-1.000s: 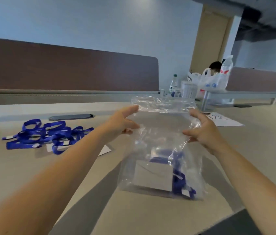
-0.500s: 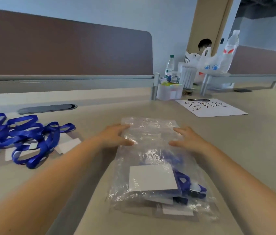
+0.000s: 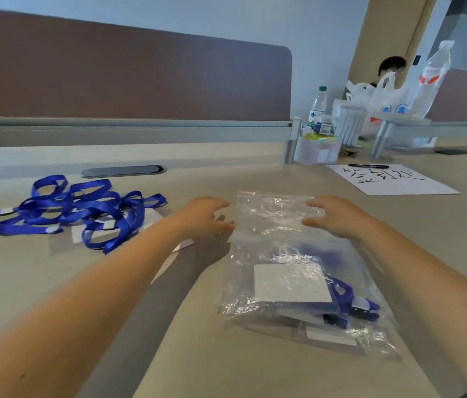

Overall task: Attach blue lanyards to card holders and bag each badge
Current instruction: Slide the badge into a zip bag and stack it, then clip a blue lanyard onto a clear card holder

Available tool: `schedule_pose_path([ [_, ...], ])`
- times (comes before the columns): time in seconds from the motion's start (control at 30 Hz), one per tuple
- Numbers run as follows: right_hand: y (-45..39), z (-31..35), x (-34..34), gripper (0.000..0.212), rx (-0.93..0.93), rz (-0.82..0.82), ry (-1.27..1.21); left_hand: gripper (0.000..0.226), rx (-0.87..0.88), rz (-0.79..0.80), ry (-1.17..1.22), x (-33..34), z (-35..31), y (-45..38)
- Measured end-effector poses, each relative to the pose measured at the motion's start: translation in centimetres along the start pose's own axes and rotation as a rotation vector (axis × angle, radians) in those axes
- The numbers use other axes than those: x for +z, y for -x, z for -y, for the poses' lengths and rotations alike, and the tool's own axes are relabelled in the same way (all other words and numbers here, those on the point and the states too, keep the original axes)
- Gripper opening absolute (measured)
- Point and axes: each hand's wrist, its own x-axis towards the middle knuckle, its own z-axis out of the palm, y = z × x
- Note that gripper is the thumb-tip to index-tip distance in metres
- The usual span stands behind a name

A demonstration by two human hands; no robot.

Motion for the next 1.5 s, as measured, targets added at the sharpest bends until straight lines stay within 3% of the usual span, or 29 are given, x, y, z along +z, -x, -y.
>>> schedule_pose_path([
  [0.27,0.3,11.6,4.0,0.053,-0.232,0.137,0.055,0.053,-0.237,-0.128,-0.089,-0.8,7.6,8.8],
  [0.53,0.1,19.8,7.9,0.046,-0.283,0.216,0.035,0.063,-0.349,-0.065,-0.195,-1.2,12.7,13.0],
  [0.67,-0.1,21.0,9.4,0.059,-0.251,0.187,0.097,0.061,-0.393,-0.07,-0.198,-1.4,14.2,13.6],
  [0.87,-0.7,21.0,9.2,0.064,-0.256,0.196,-0.023,0.064,-0.468,-0.112,-0.152,-1.8,16.4,14.9],
  [1.07,-0.2,20.1,9.0,0.071,-0.178,0.169,0.012,0.066,-0.476,-0.256,-0.103,-1.9,15.3,15.6],
  [1.2,1.0,19.2,8.9,0.086,-0.231,0.139,-0.166,0.06,-0.43,-0.37,0.042,-2.0,13.3,15.5],
  [1.33,2.8,19.2,8.4,0.095,-0.32,0.066,-0.406,0.057,-0.385,-0.402,0.379,-2.0,10.5,15.0],
  [1.5,4.2,20.1,8.5,0.079,-0.392,0.029,-0.543,0.037,-0.346,-0.336,0.745,-1.8,8.2,14.5],
])
